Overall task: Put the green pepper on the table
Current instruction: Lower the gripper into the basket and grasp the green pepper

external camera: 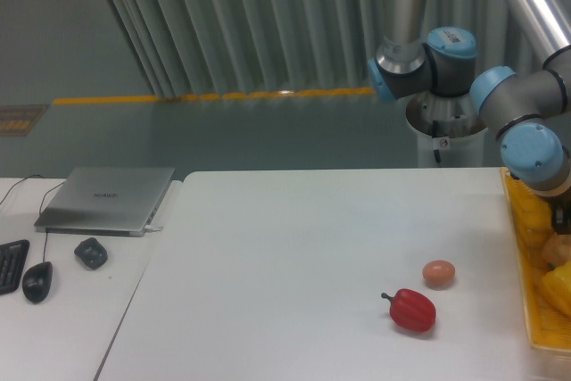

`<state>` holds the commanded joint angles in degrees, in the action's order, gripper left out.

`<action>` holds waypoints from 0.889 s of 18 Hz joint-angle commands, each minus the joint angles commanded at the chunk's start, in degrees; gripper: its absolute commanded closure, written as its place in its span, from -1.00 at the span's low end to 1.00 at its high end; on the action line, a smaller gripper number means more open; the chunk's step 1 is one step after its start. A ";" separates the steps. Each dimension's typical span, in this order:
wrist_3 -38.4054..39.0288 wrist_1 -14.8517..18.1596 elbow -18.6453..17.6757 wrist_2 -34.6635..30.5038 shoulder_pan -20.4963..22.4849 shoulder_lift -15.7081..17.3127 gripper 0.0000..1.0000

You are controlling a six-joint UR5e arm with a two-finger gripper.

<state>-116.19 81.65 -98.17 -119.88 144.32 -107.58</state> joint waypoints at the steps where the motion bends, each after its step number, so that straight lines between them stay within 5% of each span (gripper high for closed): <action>1: 0.00 0.00 -0.09 -0.09 0.17 0.00 -1.00; 16: -0.62 0.09 -0.44 -2.28 0.62 -0.44 -1.00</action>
<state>-116.81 81.74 -98.62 -122.17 144.93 -108.02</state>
